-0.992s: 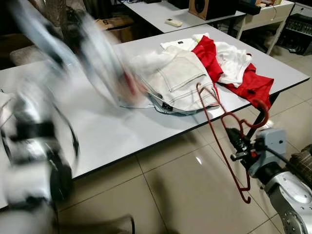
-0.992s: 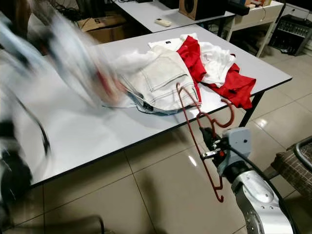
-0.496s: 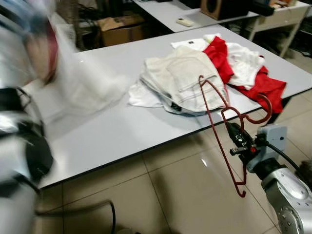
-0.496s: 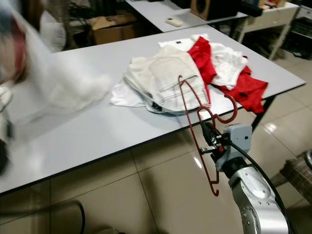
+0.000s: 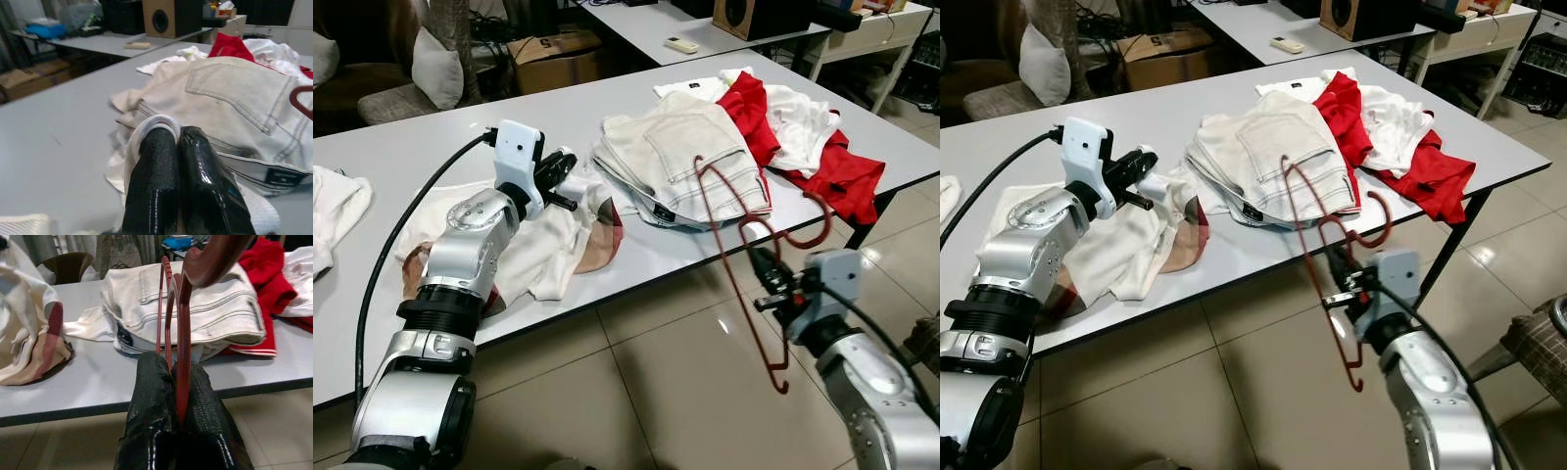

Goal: Hang hanger

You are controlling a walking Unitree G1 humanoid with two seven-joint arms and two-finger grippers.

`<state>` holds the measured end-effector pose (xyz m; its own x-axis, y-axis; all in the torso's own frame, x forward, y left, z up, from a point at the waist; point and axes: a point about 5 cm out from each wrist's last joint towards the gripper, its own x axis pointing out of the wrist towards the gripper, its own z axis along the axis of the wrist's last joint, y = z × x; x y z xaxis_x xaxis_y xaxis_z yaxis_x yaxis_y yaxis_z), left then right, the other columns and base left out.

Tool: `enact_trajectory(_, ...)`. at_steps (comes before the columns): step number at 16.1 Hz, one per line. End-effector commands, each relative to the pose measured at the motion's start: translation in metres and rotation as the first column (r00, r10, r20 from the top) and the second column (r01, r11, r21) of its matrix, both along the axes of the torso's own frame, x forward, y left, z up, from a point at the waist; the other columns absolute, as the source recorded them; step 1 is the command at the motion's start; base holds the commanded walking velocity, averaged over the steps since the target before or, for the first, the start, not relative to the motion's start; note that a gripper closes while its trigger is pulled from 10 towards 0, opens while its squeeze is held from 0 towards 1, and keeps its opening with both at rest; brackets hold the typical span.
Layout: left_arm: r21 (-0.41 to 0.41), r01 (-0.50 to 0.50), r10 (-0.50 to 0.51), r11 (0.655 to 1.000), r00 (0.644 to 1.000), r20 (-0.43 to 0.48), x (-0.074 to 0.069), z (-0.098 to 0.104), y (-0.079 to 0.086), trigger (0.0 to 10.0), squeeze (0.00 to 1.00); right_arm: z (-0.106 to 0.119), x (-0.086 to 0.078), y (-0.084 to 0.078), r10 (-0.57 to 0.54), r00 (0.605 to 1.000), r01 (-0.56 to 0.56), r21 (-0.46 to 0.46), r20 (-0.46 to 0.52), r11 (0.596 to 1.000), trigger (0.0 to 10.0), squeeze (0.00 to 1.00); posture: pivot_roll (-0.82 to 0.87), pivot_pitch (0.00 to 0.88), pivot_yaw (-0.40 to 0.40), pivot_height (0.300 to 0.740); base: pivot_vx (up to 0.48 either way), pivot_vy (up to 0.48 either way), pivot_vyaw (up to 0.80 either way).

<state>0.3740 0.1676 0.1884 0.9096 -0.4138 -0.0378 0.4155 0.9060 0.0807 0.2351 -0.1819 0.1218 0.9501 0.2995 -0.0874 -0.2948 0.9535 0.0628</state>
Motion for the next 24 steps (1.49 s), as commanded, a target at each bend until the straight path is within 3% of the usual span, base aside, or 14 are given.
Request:
enact_trajectory(1, 0.026, 0.001, -0.001, 1.000, 1.000, 0.008, 0.000, 0.000, 0.000, 0.0, 0.00, -0.001, -0.002, 0.000, -0.001, 1.000, 0.001, -0.002, 0.000, 1.000, 10.0, 0.00, -0.07, 0.000, 0.101, 0.740, 0.000, 0.000, 0.00)
enact_trajectory(2, 0.023, 0.001, -0.002, 1.000, 1.000, 0.008, 0.000, 0.001, -0.001, 0.0, 0.00, -0.002, -0.002, 0.000, -0.002, 1.000, 0.002, -0.002, -0.001, 1.000, 10.0, 0.00, -0.07, 0.000, 0.103, 0.740, 0.000, 0.000, 0.00)
enact_trajectory(3, -0.002, 0.045, -0.045, 0.999, 0.999, 0.008, 0.000, 0.005, -0.006, 10.0, 0.00, -0.002, -0.002, -0.001, -0.006, 1.000, 0.006, -0.003, -0.001, 1.000, 10.0, 0.00, -0.07, 0.000, 0.105, 0.740, 0.000, 0.000, 0.00)
enact_trajectory(4, -0.055, 0.147, -0.147, 0.988, 0.989, 0.007, -0.005, 0.009, -0.016, 10.0, 0.00, -0.002, -0.002, -0.002, -0.011, 1.000, 0.011, -0.004, 0.003, 1.000, 10.0, 0.00, -0.07, 0.000, 0.109, 0.740, 0.000, 0.000, 0.00)
enact_trajectory(5, -0.058, 0.247, -0.249, 0.967, 0.968, -0.028, -0.011, 0.008, -0.025, 10.0, 1.00, -0.002, -0.001, -0.003, -0.019, 1.000, 0.019, -0.004, 0.006, 1.000, 10.0, 0.00, -0.07, 0.000, 0.110, 0.740, 0.000, 0.000, 0.00)
enact_trajectory(7, 0.050, 0.429, -0.415, 0.902, 0.893, -0.176, -0.028, -0.011, -0.038, 10.0, 1.00, -0.003, 0.000, -0.001, -0.028, 1.000, 0.028, -0.003, 0.007, 1.000, 10.0, 0.00, -0.07, 0.000, 0.118, 0.740, 0.000, 0.000, 0.00)
enact_trajectory(8, 0.123, 0.454, -0.413, 0.882, 0.873, -0.258, -0.032, -0.023, -0.035, 10.0, 1.00, -0.003, 0.001, 0.000, -0.035, 0.999, 0.035, 0.006, 0.007, 0.999, 10.0, 0.00, -0.07, 0.000, 0.124, 0.740, 0.000, 0.000, 0.00)
enact_trajectory(13, 0.123, 0.425, -0.381, 0.897, 0.883, -0.273, -0.045, -0.018, -0.011, 10.0, 1.00, -0.002, 0.000, -0.004, -0.083, 0.996, 0.083, 0.015, 0.015, 0.996, 10.0, 0.00, -0.07, 0.000, 0.134, 0.740, 0.000, 0.000, 0.00)
enact_trajectory(15, 0.098, 0.301, -0.283, 0.948, 0.945, -0.166, -0.037, -0.005, -0.002, 10.0, 1.00, 0.001, 0.001, -0.005, -0.083, 0.996, 0.083, 0.018, 0.025, 0.996, 10.0, 0.00, -0.06, 0.000, 0.126, 0.740, 0.000, 0.000, 0.00)
enact_trajectory(16, 0.075, 0.128, -0.121, 0.989, 0.988, -0.098, -0.025, 0.007, 0.010, 10.0, 1.00, 0.002, 0.003, -0.004, -0.076, 0.997, 0.076, 0.017, 0.030, 0.997, 10.0, 0.00, -0.05, 0.000, 0.118, 0.740, 0.000, 0.000, 0.00)
enact_trajectory(17, 0.077, 0.132, -0.121, 0.988, 0.985, -0.123, -0.027, 0.008, 0.013, 10.0, 1.00, 0.002, 0.005, -0.003, -0.062, 0.998, 0.062, 0.010, 0.029, 0.998, 10.0, 0.00, -0.05, 0.000, 0.121, 0.740, 0.000, 0.000, 0.00)
enact_trajectory(21, 0.077, 0.326, -0.296, 0.942, 0.919, -0.259, -0.066, 0.007, 0.014, 10.0, 1.00, 0.001, 0.007, 0.001, -0.026, 1.000, 0.026, -0.011, 0.009, 1.000, 10.0, 0.00, -0.05, 0.000, 0.119, 0.740, 0.000, 0.000, 0.00)
enact_trajectory(23, 0.192, 0.361, -0.275, 0.912, 0.889, -0.367, -0.079, -0.012, 0.021, 10.0, 1.00, -0.004, 0.007, -0.001, -0.029, 1.000, 0.029, -0.032, -0.010, 0.999, 10.0, 0.00, -0.04, 0.000, 0.115, 0.740, 0.000, 0.000, 0.00)
enact_trajectory(24, 0.190, 0.355, -0.267, 0.915, 0.888, -0.373, -0.080, -0.013, 0.022, 10.0, 1.00, -0.004, 0.007, -0.001, -0.029, 1.000, 0.028, -0.029, -0.008, 0.999, 10.0, 0.00, -0.04, 0.000, 0.117, 0.740, 0.000, 0.000, 0.00)
